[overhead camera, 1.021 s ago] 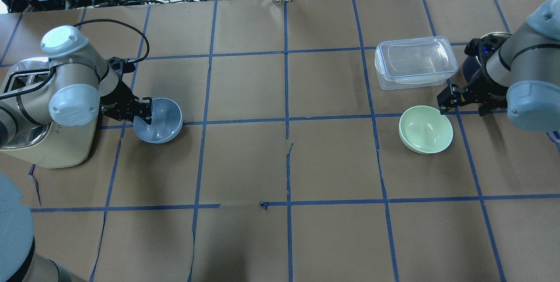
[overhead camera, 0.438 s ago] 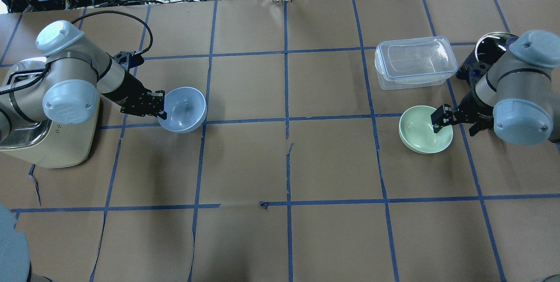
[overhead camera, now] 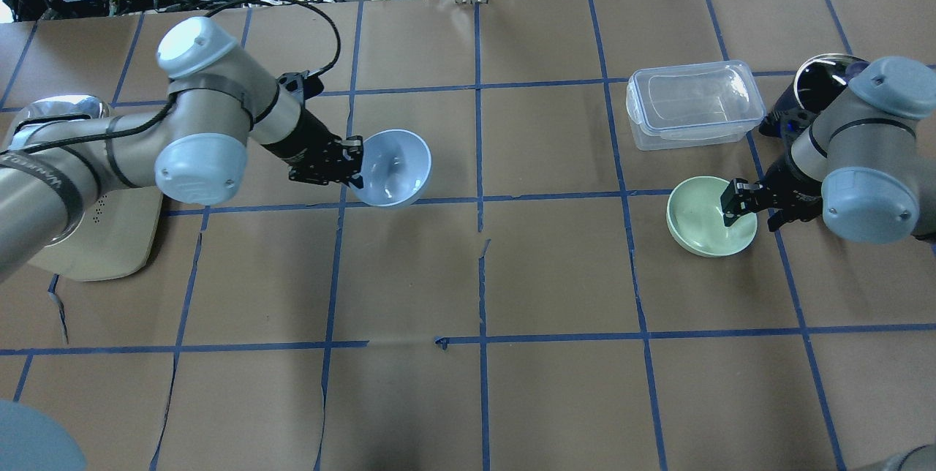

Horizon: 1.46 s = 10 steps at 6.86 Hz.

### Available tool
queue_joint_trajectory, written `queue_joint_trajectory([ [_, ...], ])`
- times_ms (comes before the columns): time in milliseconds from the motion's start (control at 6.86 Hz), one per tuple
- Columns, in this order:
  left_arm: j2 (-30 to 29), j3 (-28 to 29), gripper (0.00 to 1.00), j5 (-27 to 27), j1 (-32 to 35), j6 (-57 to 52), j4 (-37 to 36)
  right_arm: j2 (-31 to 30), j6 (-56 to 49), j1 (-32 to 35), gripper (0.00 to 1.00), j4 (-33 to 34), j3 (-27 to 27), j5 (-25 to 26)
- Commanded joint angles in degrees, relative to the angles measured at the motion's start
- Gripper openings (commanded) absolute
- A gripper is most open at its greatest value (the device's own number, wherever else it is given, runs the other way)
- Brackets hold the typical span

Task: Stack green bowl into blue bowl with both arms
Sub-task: 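Carry blue bowl to table center with left gripper while right grips green bowl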

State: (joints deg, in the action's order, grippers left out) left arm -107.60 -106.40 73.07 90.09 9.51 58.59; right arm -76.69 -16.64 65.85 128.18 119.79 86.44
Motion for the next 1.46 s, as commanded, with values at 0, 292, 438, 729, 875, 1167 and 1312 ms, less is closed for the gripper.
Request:
queue_joint_trajectory([
  [0, -3.13, 3.11, 0.0, 5.55, 9.29, 11.04, -5.41, 0.05, 0.12, -0.02, 0.0, -0.65, -0.08, -0.58],
  [292, -5.85, 3.83, 0.0, 6.03, 12.03, 13.95, -10.04, -0.64, 0.12, 0.16, 0.0, -1.53, -0.43, -0.4],
  [438, -6.91, 3.83, 0.0, 5.95, 12.3, 15.53, -10.69, -0.65, -0.05, 0.07, 0.0, -2.75, -0.87, -0.83],
  [729, -7.89, 3.56, 0.03, 6.12, 13.26, 15.63, -10.87, -2.13, -0.23, 0.07, 0.0, -4.07, -2.36, -1.36],
  [875, -8.06, 3.65, 0.23, 6.04, 14.05, 18.07, -10.87, -2.49, -0.06, 0.07, 0.0, -4.6, -3.5, -3.71],
  [1167, -6.76, 4.17, 0.88, 6.12, 14.06, 18.36, -11.48, -4.16, 0.03, 0.51, 0.0, -8.46, -6.92, -4.87],
  [1312, -5.09, 6.96, 1.0, 6.12, 13.28, 18.09, -11.48, -4.34, 0.64, 0.6, 0.0, -10.3, -8.59, -8.71],
])
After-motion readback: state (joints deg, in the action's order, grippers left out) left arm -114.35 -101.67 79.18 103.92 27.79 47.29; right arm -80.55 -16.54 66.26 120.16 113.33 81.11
